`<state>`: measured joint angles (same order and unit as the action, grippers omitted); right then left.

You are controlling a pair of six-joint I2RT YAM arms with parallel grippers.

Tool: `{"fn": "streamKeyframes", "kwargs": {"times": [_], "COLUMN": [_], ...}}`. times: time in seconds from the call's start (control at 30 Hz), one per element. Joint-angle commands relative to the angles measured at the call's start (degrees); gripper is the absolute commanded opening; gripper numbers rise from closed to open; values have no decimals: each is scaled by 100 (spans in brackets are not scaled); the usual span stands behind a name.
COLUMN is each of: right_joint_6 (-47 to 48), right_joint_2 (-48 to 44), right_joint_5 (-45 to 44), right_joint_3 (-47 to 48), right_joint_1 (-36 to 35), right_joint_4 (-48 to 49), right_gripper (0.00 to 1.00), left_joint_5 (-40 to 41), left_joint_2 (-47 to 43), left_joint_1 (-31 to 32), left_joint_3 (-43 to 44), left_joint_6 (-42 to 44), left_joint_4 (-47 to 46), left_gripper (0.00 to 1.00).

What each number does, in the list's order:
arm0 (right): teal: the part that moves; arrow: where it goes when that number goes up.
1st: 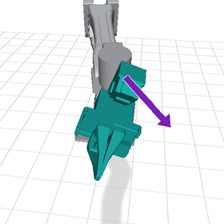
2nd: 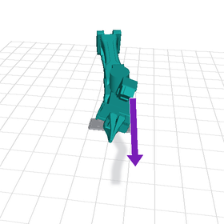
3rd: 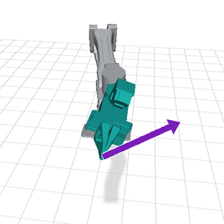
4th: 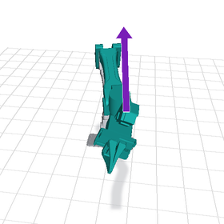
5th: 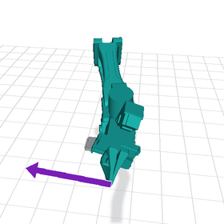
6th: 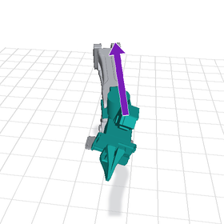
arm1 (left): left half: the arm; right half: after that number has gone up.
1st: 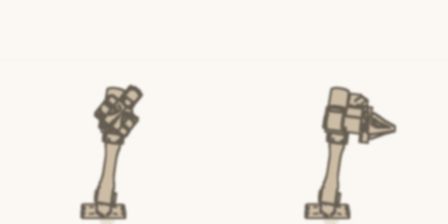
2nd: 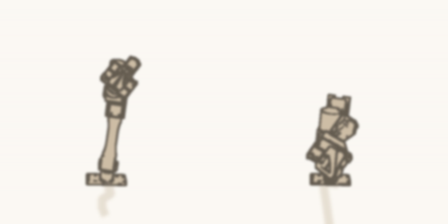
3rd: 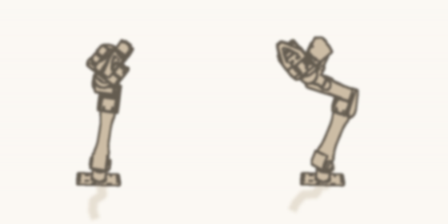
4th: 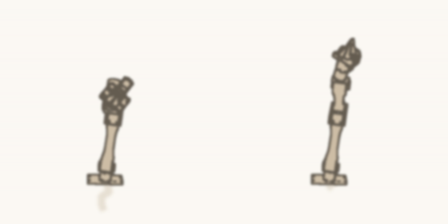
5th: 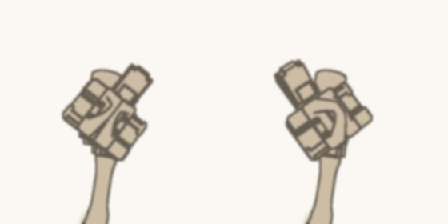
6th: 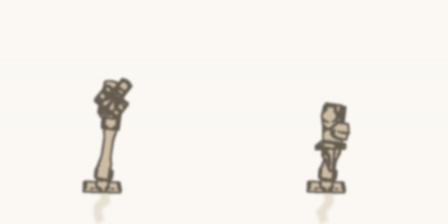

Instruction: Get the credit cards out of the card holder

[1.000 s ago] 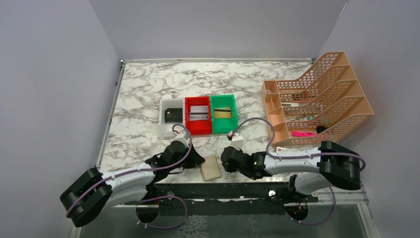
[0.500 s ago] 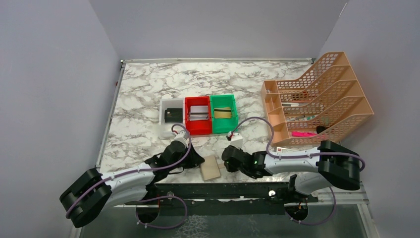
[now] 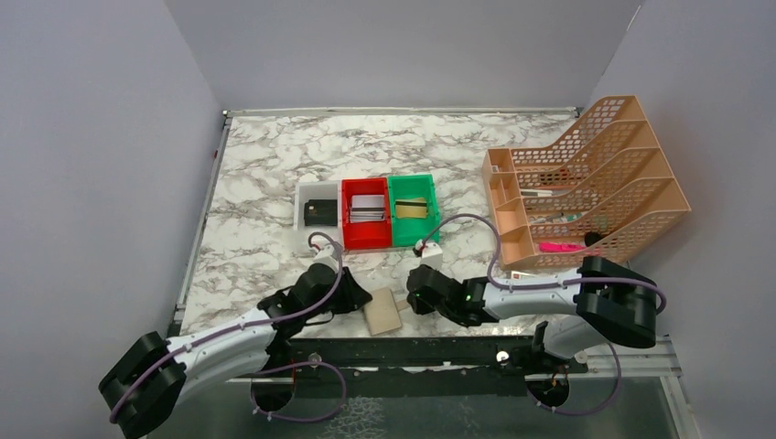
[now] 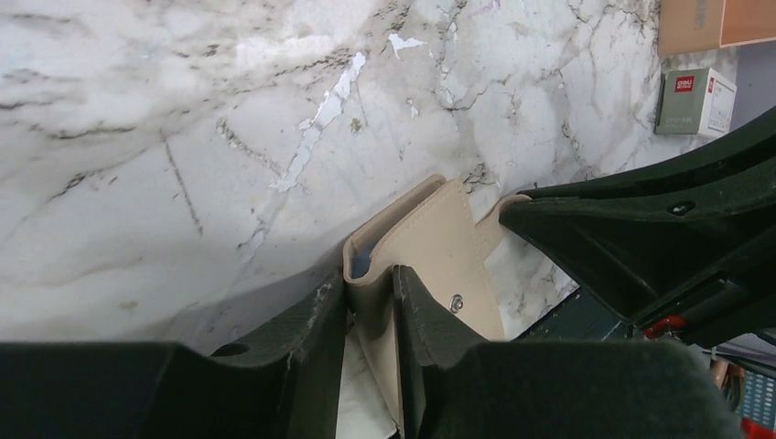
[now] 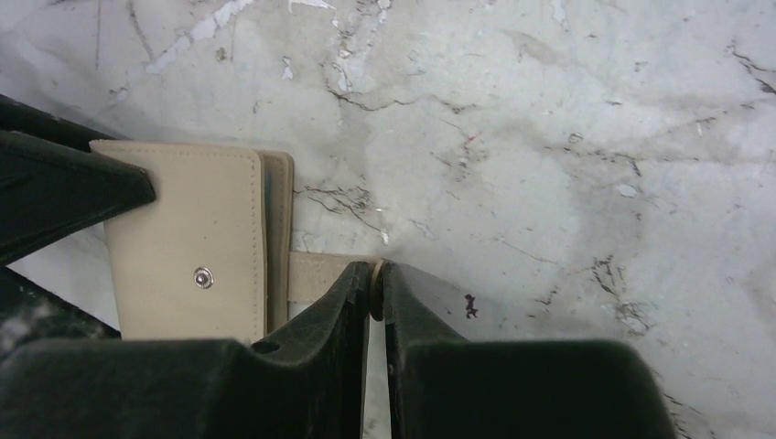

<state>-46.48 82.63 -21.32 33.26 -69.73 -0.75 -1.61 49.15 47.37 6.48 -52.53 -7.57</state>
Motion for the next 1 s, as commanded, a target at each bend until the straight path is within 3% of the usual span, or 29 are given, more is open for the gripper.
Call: {"fn": "streamKeyframes", "kwargs": {"times": [0.0, 0.17, 0.33, 0.7, 0.97], "right_joint_6": [133, 243, 431, 264, 5], "right_joint_2": [285, 42, -226, -584, -555], "right_joint_5": [206, 258, 302, 642, 1138], "right_joint_3": [57, -104, -210, -540, -709], "right_joint_1": [12, 22, 108, 213, 482], "right_joint_4": [49, 213, 289, 538, 874], "right_gripper": [15, 15, 16, 16, 14], "left_joint_5": [312, 710, 915, 827, 485], "left_joint_2": [-776, -1666, -1801, -767, 818], "left_joint_1": [8, 8, 6, 8, 265], "left_joint_3": [-108, 99, 644, 1380, 2252], "left_joint_6": [-156, -432, -430, 75, 846], "left_joint_4": [1153, 2132, 2542, 2750, 2688], "left_gripper": [28, 42, 51, 63, 64]}}
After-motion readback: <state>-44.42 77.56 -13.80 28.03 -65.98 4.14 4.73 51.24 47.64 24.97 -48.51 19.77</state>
